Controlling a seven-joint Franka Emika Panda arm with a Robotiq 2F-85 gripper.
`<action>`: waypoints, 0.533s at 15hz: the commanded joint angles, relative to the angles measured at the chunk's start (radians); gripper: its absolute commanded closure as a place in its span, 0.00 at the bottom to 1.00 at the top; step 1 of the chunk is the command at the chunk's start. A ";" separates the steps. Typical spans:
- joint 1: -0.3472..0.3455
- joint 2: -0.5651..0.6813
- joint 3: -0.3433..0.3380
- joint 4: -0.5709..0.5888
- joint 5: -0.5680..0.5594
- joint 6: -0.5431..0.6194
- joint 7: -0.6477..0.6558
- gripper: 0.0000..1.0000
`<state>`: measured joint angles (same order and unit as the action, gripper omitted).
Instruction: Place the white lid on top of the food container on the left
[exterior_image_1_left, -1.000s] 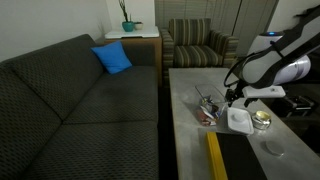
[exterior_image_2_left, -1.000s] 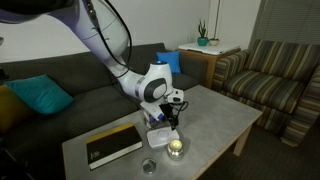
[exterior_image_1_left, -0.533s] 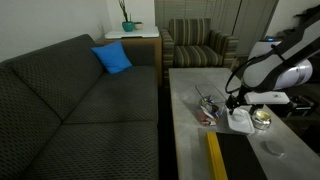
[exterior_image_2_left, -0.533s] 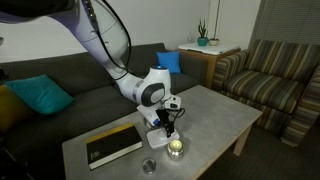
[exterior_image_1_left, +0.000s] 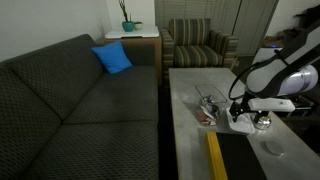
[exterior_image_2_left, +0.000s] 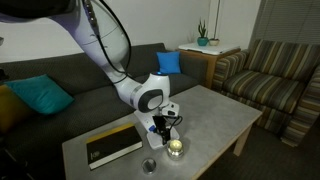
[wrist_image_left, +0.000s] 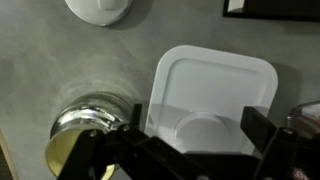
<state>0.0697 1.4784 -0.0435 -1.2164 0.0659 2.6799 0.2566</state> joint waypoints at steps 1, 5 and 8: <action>-0.021 0.000 0.024 -0.018 0.030 0.036 -0.005 0.00; -0.014 0.000 0.016 -0.008 0.040 0.027 0.004 0.00; 0.000 -0.001 0.002 0.002 0.031 0.002 0.008 0.00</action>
<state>0.0687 1.4774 -0.0403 -1.2175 0.0940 2.6846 0.2657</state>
